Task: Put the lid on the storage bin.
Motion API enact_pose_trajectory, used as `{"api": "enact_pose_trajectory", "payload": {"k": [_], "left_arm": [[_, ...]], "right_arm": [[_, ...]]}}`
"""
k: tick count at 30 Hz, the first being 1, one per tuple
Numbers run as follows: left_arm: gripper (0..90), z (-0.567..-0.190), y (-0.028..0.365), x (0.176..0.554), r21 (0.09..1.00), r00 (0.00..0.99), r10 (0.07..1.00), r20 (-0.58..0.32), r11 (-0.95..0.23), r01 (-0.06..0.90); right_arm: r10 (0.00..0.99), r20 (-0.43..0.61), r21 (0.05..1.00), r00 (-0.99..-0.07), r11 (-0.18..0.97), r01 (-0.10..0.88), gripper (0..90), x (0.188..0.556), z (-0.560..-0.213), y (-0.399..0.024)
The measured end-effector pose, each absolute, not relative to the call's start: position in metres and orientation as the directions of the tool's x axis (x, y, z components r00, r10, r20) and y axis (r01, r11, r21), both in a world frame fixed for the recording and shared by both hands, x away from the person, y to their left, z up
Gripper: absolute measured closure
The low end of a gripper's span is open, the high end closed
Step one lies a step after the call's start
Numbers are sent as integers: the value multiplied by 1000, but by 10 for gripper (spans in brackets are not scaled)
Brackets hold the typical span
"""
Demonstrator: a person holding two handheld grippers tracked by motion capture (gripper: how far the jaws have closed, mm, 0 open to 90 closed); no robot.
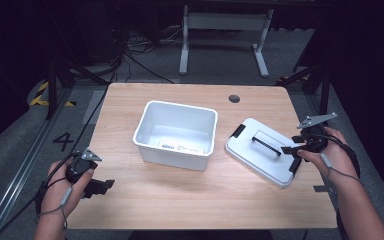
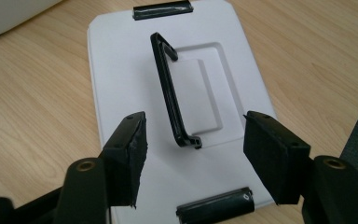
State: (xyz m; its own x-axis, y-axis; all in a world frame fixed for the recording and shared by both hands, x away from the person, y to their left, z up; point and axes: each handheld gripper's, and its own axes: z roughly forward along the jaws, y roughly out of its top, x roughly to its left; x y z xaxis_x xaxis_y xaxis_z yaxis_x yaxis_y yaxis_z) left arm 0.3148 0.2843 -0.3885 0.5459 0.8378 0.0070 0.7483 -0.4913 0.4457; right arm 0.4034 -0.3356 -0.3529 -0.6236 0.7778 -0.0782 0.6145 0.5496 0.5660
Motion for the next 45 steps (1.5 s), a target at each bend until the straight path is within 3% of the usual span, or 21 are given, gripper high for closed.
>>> {"api": "enact_pose_trajectory", "payload": {"k": [36,45], "left_arm": [[188,-398,284,320,427,561,828,-6,-506,750],[188,-399,282,321,425,576,818,-6,-519,742]], "right_arm": [[732,-68,445,-678,630,636,404,459,-397,-299],[713,-66,381,-698,665,643,527,463,-406,-294]]}}
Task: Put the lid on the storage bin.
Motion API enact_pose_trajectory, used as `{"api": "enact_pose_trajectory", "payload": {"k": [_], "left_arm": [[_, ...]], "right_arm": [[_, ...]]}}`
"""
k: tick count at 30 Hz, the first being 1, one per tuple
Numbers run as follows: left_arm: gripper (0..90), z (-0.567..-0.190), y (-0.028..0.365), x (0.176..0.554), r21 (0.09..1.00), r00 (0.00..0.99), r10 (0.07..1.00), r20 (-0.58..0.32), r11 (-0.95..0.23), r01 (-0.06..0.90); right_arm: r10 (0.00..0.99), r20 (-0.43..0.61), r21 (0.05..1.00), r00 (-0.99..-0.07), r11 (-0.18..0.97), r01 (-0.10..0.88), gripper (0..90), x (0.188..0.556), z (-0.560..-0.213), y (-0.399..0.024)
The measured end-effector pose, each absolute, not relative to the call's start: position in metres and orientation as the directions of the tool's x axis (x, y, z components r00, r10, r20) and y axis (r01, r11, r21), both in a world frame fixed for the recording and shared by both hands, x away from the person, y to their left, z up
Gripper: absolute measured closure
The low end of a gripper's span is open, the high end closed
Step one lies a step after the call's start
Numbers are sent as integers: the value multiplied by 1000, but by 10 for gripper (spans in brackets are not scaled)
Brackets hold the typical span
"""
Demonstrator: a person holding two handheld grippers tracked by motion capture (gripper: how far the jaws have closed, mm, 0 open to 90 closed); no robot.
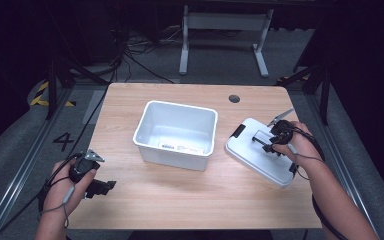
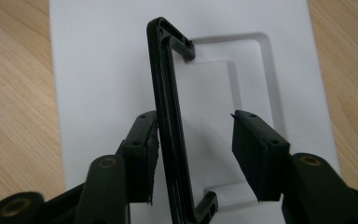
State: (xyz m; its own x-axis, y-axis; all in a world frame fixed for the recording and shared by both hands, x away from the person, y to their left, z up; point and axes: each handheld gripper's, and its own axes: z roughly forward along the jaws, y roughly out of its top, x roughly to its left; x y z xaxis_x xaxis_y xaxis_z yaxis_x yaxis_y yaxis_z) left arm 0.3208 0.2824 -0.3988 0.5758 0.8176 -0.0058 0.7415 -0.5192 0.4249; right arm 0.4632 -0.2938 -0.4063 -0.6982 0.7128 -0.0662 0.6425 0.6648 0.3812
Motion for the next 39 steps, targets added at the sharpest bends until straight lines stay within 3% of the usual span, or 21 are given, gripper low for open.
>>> {"api": "enact_pose_trajectory", "payload": {"k": [8,20,39], "left_arm": [[187,-398,281,320,431,583,813,-9,-523,736],[187,-399,281,322,429,586,810,-17,-523,736],[186,-395,281,319,444,587,808,-45,-510,737]], "right_arm": [[671,-107,323,-734,722,612,822,464,-404,-287],[632,-160,343,-758,756,558,849,466,-394,-286],[607,-168,412,-777,759,505,848,454,-324,-280]]}}
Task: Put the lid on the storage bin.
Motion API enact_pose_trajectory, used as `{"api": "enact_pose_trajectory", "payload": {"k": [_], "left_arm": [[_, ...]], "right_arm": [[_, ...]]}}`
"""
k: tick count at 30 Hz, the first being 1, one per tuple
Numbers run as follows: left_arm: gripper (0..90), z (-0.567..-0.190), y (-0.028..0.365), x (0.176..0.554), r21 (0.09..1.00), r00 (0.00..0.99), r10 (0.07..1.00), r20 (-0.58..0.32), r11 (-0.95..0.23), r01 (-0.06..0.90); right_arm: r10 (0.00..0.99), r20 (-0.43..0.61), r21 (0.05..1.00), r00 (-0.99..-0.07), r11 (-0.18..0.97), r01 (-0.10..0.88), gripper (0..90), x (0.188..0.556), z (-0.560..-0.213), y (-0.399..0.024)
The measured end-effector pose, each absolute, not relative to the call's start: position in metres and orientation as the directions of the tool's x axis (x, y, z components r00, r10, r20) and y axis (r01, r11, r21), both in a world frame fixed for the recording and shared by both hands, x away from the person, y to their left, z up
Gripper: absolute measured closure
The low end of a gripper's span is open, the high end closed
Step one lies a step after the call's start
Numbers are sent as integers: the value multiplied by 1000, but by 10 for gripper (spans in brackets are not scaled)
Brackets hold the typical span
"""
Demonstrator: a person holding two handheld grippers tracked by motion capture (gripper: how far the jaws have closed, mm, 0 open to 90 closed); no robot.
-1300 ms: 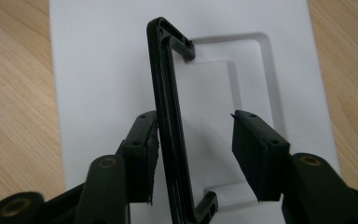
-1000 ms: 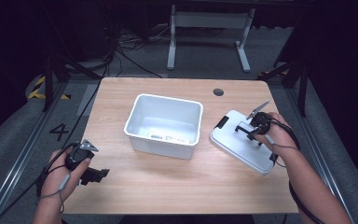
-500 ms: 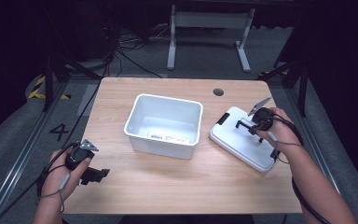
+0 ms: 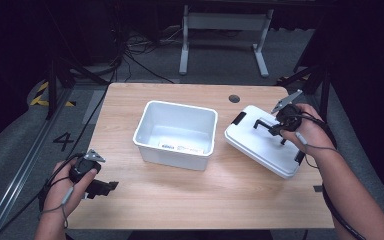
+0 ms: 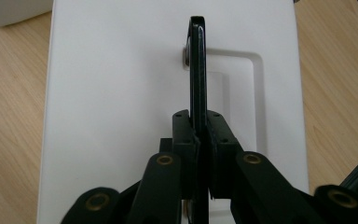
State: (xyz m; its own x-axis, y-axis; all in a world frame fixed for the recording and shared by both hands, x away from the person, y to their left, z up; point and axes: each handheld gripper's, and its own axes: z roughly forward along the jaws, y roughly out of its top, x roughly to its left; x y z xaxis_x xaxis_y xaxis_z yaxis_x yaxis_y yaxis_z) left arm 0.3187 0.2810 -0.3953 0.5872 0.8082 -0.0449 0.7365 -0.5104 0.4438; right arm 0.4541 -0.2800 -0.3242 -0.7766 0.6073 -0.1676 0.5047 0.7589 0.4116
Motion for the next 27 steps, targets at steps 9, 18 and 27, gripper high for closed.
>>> {"api": "enact_pose_trajectory", "payload": {"k": [9,18,27], "left_arm": [[181,-394,281,318,450,586,809,-46,-507,735],[180,-393,280,319,446,599,800,-41,-522,727],[188,-395,276,322,430,611,791,-32,-540,723]], "right_arm": [[578,-193,424,-793,778,464,848,450,-299,-273],[557,-204,455,-805,782,426,848,447,-270,-261],[528,-213,484,-822,788,381,849,454,-247,-237]]}}
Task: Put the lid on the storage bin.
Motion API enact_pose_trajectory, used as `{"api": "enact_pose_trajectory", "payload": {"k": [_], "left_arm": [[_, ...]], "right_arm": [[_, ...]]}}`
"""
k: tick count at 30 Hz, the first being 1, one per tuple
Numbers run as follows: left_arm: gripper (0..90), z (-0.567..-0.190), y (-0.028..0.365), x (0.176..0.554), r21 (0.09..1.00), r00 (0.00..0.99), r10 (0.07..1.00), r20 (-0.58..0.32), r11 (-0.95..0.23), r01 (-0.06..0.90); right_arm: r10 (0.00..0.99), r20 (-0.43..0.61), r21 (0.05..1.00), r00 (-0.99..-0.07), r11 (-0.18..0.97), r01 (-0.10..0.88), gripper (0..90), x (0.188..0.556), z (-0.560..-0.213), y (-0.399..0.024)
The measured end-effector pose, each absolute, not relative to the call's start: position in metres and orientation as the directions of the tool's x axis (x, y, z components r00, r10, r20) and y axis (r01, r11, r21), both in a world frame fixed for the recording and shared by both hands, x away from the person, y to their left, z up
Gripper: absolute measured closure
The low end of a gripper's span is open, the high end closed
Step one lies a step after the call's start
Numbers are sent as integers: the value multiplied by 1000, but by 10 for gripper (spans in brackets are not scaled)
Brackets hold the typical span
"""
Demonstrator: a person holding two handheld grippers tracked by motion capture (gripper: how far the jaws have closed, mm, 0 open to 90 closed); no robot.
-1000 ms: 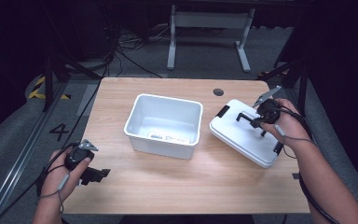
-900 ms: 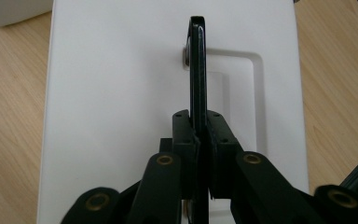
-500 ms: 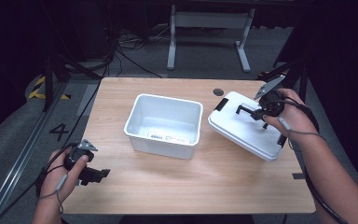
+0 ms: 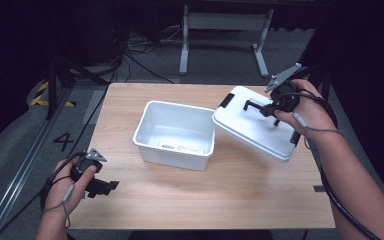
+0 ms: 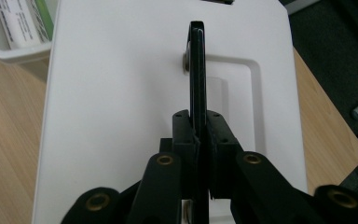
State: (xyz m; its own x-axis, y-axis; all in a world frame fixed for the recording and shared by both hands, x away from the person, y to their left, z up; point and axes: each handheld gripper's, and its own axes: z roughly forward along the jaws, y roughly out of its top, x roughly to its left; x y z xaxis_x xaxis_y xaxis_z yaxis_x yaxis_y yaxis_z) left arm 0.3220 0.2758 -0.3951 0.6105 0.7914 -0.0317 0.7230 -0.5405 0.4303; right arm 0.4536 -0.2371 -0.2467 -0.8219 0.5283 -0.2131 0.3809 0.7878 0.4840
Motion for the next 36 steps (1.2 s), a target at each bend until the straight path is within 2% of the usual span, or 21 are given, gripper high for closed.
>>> {"api": "enact_pose_trajectory", "payload": {"k": [16,36], "left_arm": [[188,-395,272,326,432,633,774,-27,-562,706],[190,-402,270,325,420,659,753,-3,-597,684]], "right_arm": [[438,-218,504,-872,816,283,849,467,-223,-167],[307,-206,483,-929,858,176,850,477,-232,-80]]}}
